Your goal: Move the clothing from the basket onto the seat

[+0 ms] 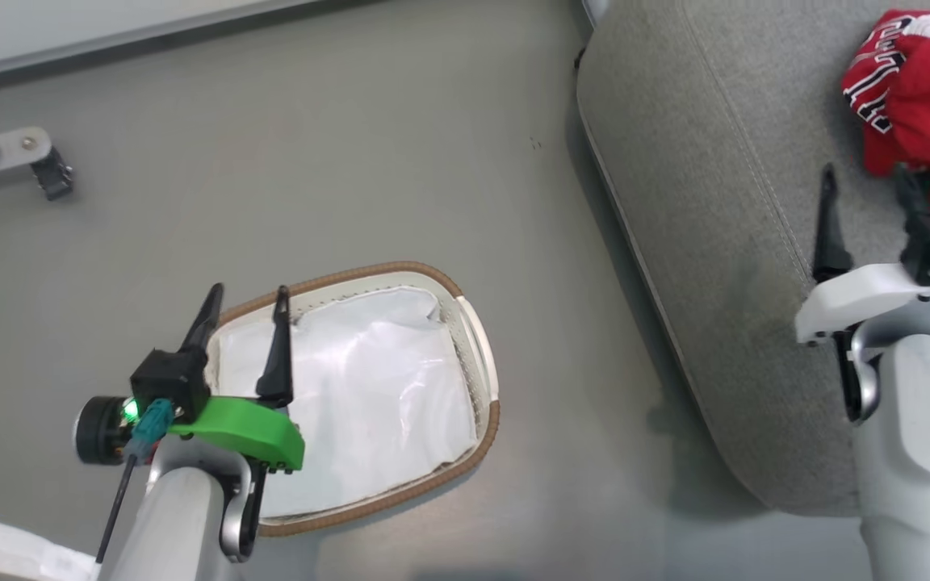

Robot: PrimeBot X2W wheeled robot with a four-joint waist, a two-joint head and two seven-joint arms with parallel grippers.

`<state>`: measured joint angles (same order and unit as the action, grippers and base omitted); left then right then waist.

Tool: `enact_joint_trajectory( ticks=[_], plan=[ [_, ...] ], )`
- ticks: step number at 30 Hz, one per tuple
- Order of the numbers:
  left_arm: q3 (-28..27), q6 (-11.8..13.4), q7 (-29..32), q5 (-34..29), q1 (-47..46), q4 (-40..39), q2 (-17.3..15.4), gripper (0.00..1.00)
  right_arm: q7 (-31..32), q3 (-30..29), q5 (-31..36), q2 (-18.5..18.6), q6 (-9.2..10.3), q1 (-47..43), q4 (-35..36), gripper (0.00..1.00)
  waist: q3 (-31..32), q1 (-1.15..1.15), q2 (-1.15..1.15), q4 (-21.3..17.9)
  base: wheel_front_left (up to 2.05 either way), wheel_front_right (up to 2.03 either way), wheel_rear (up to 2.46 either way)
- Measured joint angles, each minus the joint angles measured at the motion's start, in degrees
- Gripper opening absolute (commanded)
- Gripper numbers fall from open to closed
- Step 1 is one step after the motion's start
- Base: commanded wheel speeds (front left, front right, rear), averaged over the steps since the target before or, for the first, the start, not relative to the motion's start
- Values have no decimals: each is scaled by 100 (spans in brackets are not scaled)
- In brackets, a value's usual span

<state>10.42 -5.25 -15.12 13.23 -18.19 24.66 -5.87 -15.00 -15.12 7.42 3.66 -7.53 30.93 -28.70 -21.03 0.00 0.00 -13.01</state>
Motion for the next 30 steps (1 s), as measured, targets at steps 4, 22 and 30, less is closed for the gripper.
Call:
enact_joint_trajectory(
  ticks=[4,22,30],
  plan=[
    [-341,78,0,-98,113,-11,58,100,0,527,-174,-73,0,35,-71,100,198,0,0,163,0,0,0],
    [-1384,172,0,-701,594,13,204,100,0,1887,-1221,-87,0,-436,-328,100,849,0,0,996,0,0,0],
    [-1575,169,0,-672,1043,-35,277,100,0,1838,-1470,-89,0,-950,-274,100,1134,0,0,1055,0,0,0]
  ],
)
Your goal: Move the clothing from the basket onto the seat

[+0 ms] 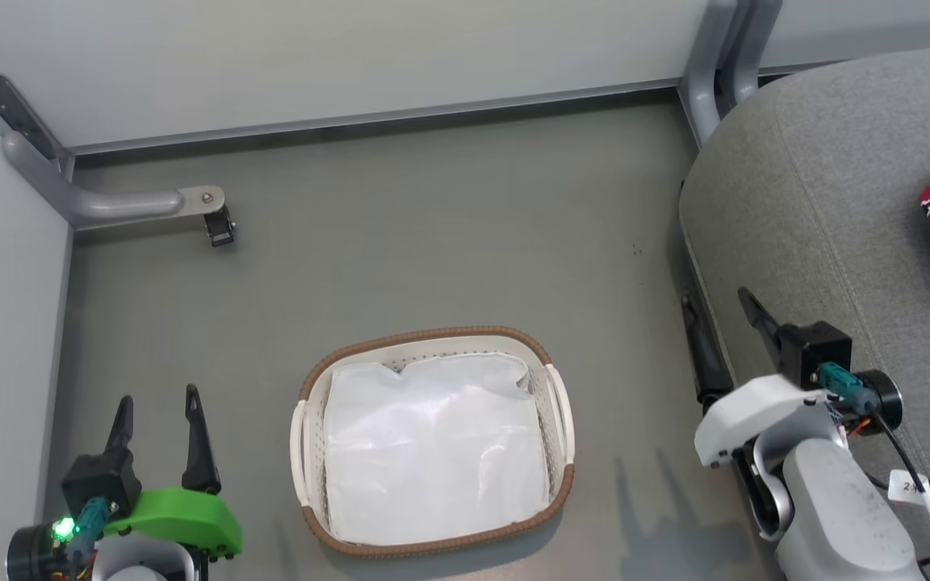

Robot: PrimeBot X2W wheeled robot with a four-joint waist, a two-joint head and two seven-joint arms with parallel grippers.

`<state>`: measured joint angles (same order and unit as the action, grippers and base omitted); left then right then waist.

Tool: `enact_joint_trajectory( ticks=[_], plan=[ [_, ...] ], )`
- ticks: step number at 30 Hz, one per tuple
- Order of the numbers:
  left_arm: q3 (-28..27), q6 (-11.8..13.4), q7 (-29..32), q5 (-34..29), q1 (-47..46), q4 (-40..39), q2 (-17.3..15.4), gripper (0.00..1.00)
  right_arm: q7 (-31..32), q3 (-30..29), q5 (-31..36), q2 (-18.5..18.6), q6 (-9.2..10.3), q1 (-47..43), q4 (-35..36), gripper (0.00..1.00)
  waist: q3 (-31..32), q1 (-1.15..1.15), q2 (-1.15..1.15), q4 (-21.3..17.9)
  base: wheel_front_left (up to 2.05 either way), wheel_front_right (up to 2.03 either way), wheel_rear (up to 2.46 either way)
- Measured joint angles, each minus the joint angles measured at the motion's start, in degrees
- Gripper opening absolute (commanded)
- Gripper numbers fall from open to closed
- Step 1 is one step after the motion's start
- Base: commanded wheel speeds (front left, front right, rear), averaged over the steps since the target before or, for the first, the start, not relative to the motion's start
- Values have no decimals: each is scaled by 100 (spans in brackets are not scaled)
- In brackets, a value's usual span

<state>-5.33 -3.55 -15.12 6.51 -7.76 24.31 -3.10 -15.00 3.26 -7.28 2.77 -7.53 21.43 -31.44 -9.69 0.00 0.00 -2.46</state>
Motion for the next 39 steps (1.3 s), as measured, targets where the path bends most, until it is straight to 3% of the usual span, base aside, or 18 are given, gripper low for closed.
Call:
enact_joint_trajectory(
  ticks=[19,20,25,39],
  plan=[
    [305,-126,0,455,589,18,20,100,0,152,31,3,0,-703,8,100,710,0,0,115,0,0,0],
    [313,-131,1,454,590,37,24,0,1,158,29,-3,0,-705,-12,0,711,0,0,117,0,0,0],
    [328,-131,52,493,603,259,64,0,57,141,-33,-45,0,-879,-218,0,716,0,0,120,0,0,0],
    [244,-153,445,1959,598,70,66,0,441,-59,-1570,-44,0,-960,110,0,743,0,0,134,0,0,0]
  ],
)
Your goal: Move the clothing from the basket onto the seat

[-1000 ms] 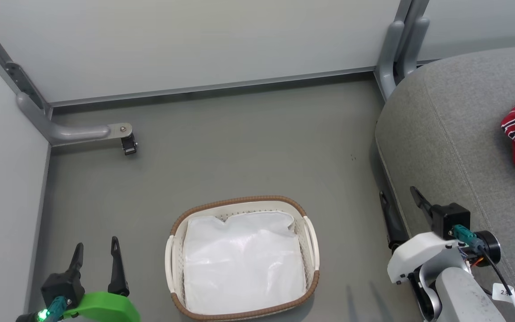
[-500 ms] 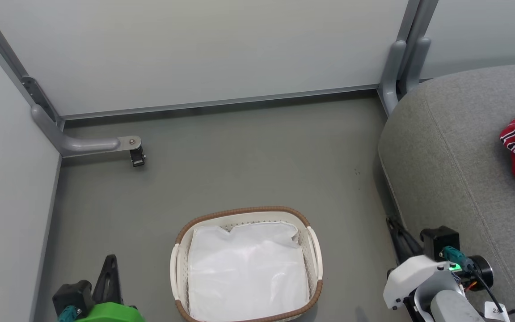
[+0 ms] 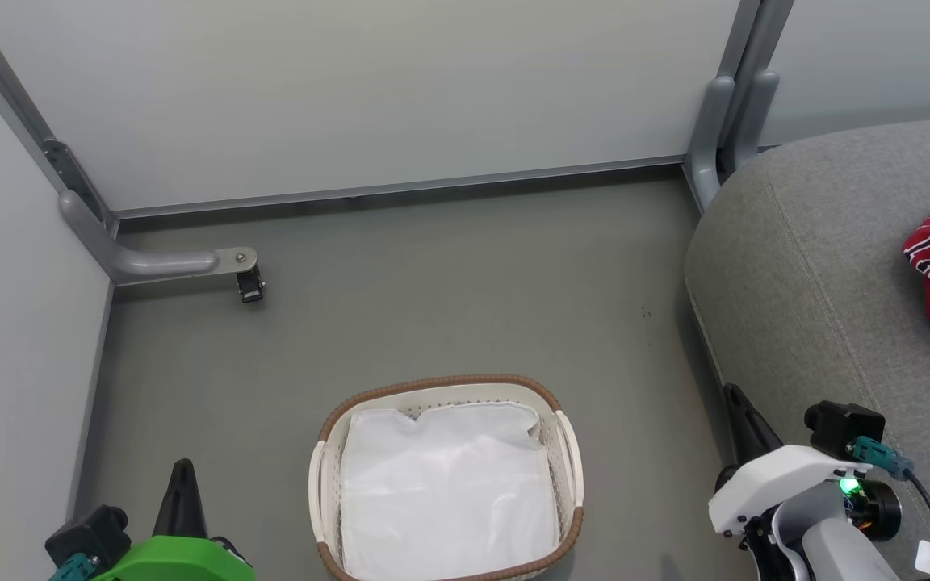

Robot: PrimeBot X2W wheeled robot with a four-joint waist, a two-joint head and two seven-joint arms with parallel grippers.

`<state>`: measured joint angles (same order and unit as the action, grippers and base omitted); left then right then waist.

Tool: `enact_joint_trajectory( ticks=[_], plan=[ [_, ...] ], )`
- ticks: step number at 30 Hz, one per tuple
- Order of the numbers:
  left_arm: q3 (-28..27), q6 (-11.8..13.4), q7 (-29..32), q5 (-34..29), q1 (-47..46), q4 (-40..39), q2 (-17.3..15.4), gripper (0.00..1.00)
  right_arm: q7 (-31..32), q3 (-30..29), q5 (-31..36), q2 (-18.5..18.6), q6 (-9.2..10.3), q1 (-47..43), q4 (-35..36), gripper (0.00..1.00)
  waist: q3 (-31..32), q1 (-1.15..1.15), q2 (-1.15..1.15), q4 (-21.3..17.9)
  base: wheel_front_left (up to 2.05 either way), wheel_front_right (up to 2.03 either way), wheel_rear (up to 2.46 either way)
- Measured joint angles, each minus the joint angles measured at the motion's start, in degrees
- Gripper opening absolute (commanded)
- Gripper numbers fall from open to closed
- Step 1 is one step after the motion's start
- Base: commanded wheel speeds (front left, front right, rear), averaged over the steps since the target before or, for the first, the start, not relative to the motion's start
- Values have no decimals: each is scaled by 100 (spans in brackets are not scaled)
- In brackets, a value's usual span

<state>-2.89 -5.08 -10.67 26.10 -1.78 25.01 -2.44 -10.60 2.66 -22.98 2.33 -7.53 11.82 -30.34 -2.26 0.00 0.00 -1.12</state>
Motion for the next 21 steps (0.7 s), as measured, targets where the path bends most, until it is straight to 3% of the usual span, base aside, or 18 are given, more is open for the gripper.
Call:
enact_joint_trajectory(
  ticks=[21],
  plan=[
    [-86,-74,466,1840,-37,-304,-1,0,456,-242,-1928,3,0,-180,455,0,39,0,0,21,0,0,0]
  ],
)
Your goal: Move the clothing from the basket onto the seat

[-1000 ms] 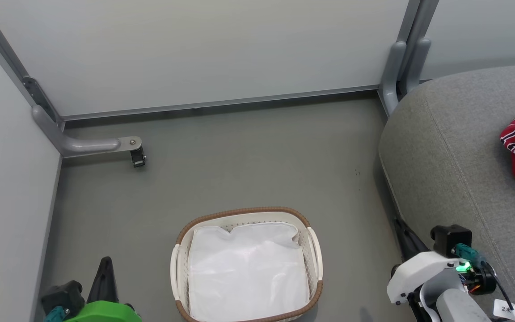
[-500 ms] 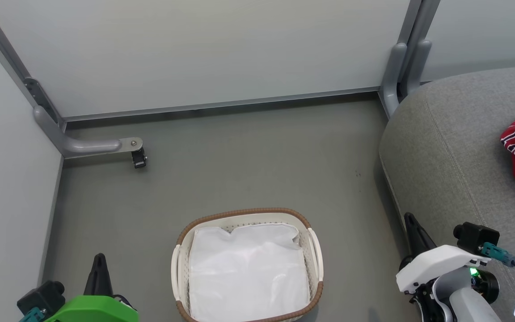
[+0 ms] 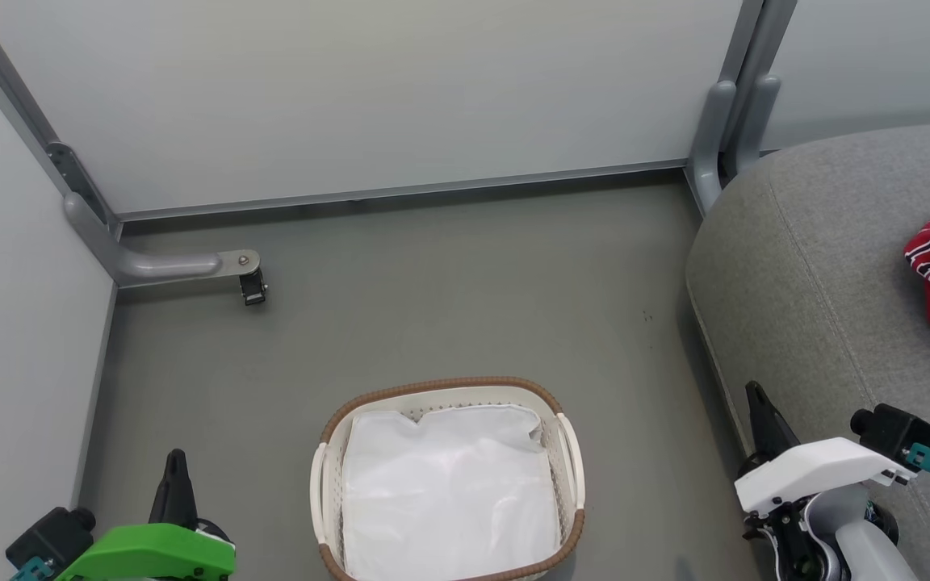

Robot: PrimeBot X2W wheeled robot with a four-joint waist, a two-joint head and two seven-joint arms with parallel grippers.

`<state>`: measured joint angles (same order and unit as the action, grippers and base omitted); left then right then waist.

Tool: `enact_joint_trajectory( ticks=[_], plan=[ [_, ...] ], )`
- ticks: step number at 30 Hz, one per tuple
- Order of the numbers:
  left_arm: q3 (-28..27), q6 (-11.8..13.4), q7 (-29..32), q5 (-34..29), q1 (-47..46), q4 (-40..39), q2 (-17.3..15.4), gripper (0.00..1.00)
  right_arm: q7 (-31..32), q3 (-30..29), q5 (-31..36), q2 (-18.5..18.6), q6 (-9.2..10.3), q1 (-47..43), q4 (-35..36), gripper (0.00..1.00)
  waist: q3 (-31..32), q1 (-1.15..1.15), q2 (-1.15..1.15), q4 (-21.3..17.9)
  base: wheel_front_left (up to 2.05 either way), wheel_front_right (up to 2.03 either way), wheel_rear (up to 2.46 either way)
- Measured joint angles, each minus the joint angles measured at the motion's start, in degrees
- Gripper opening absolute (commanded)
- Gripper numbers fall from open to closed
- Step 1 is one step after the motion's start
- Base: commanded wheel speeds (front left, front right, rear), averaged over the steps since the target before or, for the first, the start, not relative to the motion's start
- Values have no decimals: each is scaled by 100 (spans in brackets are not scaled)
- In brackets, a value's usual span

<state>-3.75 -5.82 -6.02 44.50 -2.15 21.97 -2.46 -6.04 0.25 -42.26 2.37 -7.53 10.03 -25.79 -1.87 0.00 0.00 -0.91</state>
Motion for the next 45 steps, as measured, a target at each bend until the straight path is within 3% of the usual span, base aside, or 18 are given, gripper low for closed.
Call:
enact_joint_trajectory(
  ticks=[45],
  plan=[
    [-164,-80,747,2818,-209,-475,-9,0,744,-397,-2948,20,1,-216,695,0,84,0,0,45,0,0,0]
  ],
)
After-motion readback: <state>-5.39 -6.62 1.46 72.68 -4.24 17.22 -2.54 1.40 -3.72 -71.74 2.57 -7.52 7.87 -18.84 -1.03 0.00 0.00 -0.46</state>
